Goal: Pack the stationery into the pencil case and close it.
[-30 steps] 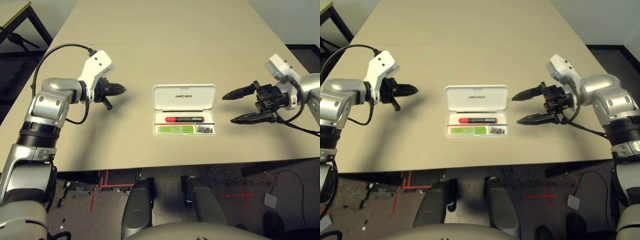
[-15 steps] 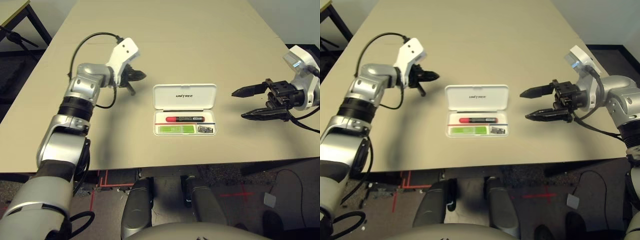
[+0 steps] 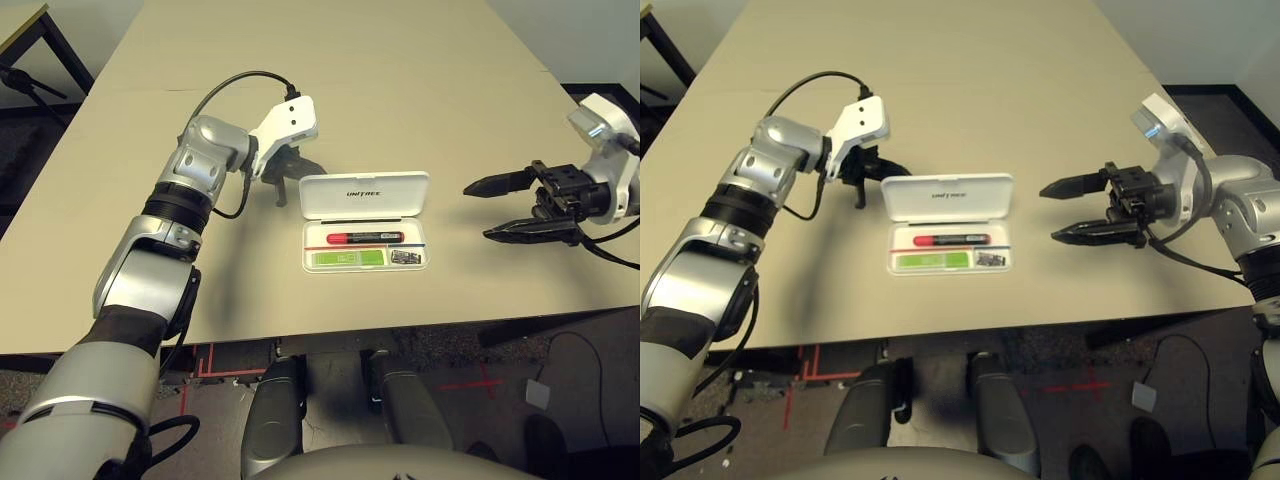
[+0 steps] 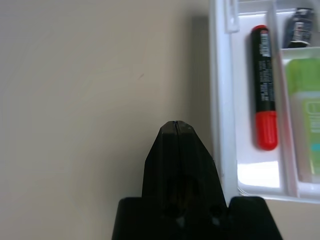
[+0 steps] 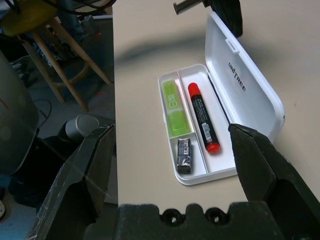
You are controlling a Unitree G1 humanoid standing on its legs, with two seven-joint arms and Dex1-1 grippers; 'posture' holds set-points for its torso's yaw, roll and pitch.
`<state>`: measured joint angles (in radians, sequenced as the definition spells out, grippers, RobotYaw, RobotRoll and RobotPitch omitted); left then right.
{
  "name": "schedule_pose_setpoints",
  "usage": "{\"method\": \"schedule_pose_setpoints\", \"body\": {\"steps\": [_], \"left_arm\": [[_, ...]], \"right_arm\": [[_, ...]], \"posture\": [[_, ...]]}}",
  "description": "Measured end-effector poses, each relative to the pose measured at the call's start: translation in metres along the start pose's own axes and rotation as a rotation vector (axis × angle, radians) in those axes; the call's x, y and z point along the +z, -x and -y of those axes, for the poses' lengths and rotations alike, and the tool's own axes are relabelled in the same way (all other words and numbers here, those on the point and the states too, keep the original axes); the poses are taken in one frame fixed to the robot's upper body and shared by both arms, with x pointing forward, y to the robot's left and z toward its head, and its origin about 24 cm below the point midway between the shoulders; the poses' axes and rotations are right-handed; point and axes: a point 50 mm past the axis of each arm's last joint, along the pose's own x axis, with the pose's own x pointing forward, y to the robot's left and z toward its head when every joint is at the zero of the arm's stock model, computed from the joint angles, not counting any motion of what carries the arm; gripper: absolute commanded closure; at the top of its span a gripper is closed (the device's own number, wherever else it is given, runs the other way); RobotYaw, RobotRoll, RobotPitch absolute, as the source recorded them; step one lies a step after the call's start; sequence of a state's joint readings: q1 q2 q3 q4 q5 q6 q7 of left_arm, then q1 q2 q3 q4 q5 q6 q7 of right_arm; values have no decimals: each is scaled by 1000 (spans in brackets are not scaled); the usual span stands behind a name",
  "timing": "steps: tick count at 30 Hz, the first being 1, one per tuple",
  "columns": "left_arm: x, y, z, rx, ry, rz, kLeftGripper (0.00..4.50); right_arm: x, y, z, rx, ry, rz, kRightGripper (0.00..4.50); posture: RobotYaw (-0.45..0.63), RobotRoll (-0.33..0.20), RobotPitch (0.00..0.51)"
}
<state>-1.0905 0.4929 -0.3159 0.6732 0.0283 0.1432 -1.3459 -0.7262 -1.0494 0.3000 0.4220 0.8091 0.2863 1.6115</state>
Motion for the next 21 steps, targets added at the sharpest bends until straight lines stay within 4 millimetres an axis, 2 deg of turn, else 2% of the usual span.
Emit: {"method": "schedule_pose_setpoints", "body": {"steps": [8, 13, 21], "left_arm": [[15, -3, 25, -110, -162, -42, 4457], [26, -21, 44, -154, -216, -21, 4457], [23, -44, 58, -173, -214, -32, 4457]], "right_arm": [[2, -1, 3, -4, 7, 1, 0], [1, -6, 4, 9, 12, 10, 0], [-2, -7, 3, 14, 2, 9, 0]], "posture": [[-16, 0, 152], [-29, 0, 153], [-51, 0, 155]]}}
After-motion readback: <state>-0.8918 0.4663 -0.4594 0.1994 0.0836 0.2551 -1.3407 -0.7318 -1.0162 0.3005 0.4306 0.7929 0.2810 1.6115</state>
